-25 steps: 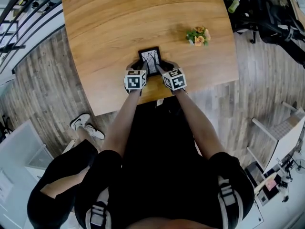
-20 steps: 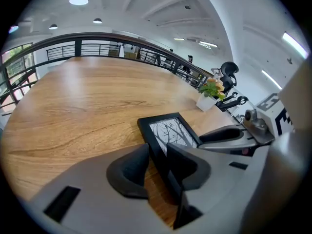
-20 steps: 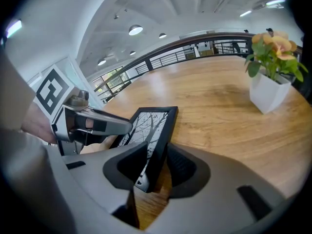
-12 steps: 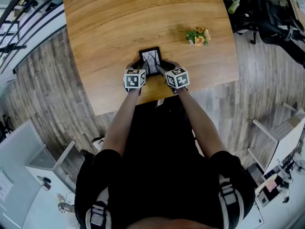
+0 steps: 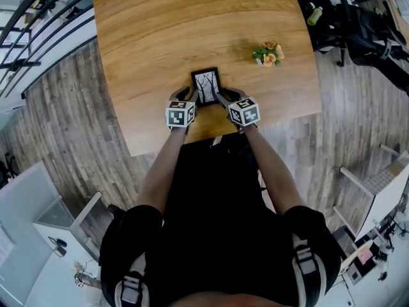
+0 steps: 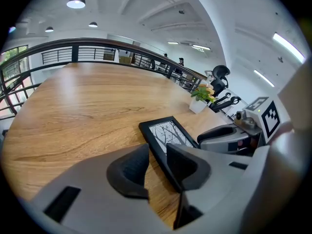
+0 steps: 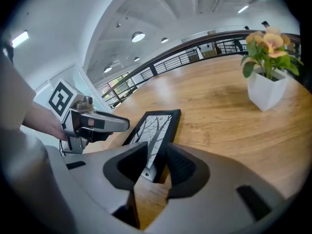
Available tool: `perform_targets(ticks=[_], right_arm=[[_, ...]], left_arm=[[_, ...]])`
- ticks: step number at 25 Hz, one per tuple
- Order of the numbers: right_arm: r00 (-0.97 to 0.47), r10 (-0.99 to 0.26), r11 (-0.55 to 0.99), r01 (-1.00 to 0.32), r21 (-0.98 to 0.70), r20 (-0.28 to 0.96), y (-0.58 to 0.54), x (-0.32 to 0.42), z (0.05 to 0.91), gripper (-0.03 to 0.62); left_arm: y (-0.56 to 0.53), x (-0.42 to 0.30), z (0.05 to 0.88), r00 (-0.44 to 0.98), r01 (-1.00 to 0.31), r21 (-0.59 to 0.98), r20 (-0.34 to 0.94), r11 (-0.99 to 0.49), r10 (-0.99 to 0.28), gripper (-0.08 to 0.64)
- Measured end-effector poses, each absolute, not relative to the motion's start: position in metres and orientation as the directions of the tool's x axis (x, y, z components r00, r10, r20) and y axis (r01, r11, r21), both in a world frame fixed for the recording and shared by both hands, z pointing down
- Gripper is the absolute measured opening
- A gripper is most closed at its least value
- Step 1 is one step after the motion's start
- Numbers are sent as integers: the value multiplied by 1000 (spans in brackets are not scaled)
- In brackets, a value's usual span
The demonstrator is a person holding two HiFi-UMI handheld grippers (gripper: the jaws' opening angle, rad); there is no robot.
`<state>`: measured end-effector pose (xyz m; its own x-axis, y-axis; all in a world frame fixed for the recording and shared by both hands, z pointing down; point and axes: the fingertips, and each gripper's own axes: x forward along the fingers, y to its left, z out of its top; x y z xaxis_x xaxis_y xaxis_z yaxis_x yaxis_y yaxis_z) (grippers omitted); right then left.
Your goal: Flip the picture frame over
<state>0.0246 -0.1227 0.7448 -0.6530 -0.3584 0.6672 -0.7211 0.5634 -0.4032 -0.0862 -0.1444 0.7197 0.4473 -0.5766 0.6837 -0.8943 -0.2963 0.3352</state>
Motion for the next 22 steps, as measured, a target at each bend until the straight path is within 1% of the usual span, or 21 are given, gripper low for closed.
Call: perform_targets(ticks=[2,7,14,17,22], right_arm=[[-651,-352,577,-717,-392,673,-115,27,744,95],[-633,-369,587,-726,-357,681,-102,38,739,6],[-613,-360,638,-712,-294,703,-82,44,735,6],[-602,-354,661,-702,-264,715,-75,48,735,6],[-596,-379,649,-716,-256,708,-69,58,729,6]], left_arm=[[-139,-87,716,459,-888,337,672,-312,-581,130],[-121,-90,710,473,-879,307,663,-366,-580,112],[-103,-97,701,482,-872,295,652,-390,-585,35],[-96,-94,697,496,-863,294,646,-411,-580,28],[-86,-92,688,502,-859,288,638,-424,-584,28]])
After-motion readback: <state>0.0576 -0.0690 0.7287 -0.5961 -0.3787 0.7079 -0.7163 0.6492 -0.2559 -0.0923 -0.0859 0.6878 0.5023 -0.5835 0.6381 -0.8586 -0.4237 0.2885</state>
